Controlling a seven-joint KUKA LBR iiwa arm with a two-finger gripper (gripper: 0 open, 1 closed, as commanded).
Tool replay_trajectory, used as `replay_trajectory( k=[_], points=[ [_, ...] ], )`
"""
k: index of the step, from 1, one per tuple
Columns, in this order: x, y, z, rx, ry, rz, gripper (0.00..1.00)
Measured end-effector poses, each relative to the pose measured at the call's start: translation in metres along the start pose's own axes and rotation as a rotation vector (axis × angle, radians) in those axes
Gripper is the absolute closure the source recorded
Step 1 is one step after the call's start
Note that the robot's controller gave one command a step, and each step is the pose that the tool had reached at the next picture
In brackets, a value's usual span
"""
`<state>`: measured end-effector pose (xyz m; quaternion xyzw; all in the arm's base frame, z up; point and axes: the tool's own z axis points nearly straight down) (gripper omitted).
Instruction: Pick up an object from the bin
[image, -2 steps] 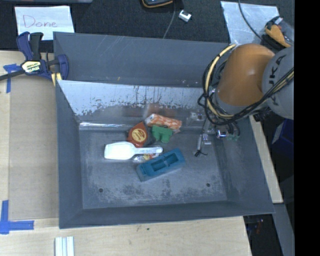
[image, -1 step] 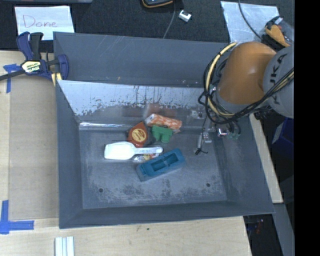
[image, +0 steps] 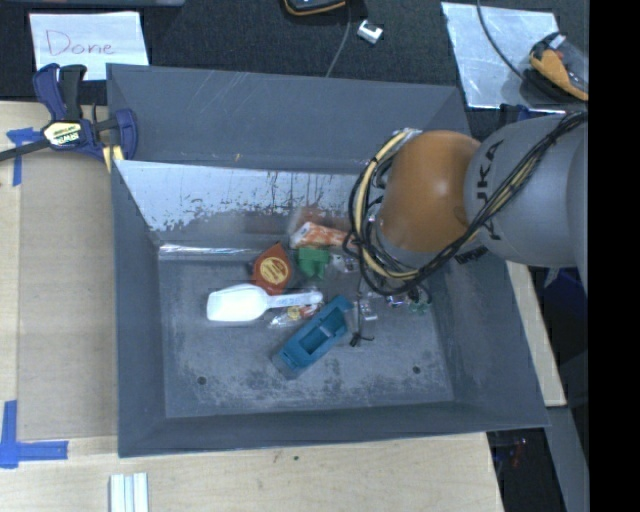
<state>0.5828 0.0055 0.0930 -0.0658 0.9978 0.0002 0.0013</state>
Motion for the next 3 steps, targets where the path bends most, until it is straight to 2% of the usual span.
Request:
replay_trajectory(
  k=[1,2,3],
  points=[
    [0.001,0.042,-0.048,0.004,-0.012,0.09,0.0],
    [0.004,0.082,-0.008,0.003,-0.004,-0.356,0.0],
    [-0.009,0.049,0.016,0.002,-0.008,-0.316,0.0]
  ],
)
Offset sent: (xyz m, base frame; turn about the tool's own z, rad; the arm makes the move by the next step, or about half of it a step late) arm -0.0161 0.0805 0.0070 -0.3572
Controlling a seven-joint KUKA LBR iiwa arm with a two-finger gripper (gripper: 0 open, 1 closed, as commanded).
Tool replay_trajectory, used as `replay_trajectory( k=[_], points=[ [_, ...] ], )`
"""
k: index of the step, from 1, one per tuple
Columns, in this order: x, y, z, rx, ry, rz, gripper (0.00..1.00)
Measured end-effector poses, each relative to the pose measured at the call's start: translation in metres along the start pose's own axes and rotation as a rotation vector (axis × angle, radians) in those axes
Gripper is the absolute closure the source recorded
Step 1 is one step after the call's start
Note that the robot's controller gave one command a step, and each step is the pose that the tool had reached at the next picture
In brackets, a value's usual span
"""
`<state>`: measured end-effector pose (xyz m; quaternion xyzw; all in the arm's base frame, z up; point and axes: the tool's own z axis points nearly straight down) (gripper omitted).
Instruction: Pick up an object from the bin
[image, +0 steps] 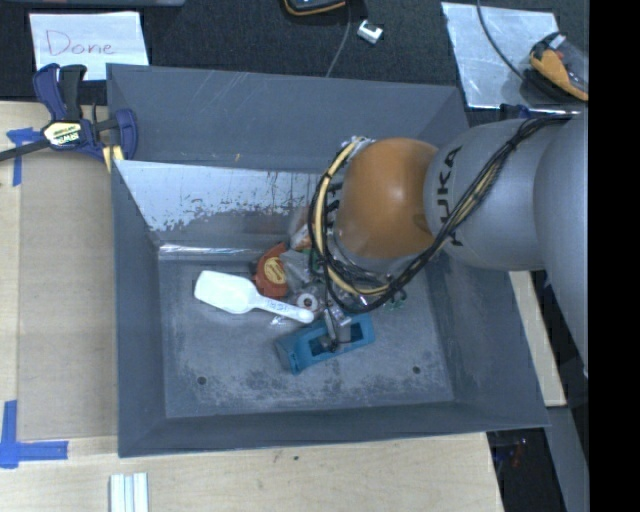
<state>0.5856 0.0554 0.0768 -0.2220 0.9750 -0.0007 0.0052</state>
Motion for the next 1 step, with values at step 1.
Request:
replay_trajectory(
  k=[1],
  points=[
    [0.0,-0.0021,-0.0018,0.003,-0.008,-0.265,1.0]
  ],
)
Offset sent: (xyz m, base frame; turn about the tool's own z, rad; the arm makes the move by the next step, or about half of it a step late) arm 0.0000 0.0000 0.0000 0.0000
